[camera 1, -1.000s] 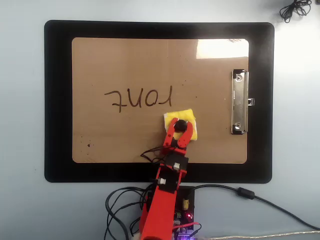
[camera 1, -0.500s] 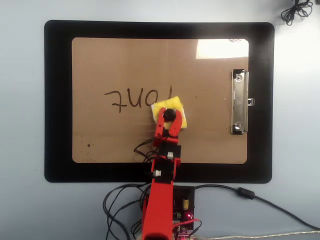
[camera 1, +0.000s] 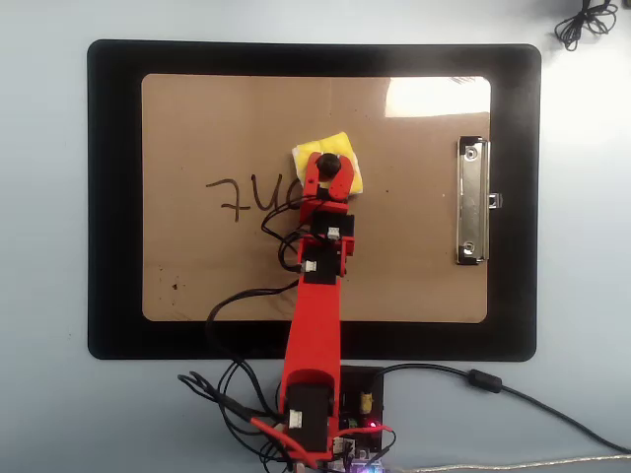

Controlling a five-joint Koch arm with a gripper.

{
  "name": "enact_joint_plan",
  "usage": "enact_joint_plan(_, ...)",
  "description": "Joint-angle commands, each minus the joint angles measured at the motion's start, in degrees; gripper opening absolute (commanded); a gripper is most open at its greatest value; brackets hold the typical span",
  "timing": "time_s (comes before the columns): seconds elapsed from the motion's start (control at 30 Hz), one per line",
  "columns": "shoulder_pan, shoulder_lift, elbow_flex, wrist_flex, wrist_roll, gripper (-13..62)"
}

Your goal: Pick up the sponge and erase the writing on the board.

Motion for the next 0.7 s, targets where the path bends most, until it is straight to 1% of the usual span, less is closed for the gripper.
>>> enact_joint_plan(0.0, 1.41, 8.96, 9.14, 2.55, -0.18, -8.0)
enact_joint_plan(0.1, 2.99, 23.03, 23.12, 2.72, 1.14, -8.0)
enact_joint_plan(0.17, 3.25, 28.56, 27.77, 2.72, 1.85, -8.0)
enact_joint_plan(0.2, 2.99, 28.83, 28.48, 2.46, 1.85, -8.0)
enact_joint_plan(0.3, 2.99, 21.80, 22.50, 2.11, 1.85, -8.0)
enact_joint_plan(0.47, 2.81, 0.53, 1.23, 2.20, 1.67, -8.0)
enact_joint_plan(0.5, 2.64, -0.97, -0.88, 2.29, 1.67, -8.0)
enact_joint_plan(0.57, 2.29, 0.00, -0.44, 2.90, 1.93, -8.0)
enact_joint_plan(0.67, 1.14, 10.46, 11.43, 2.90, 1.93, -8.0)
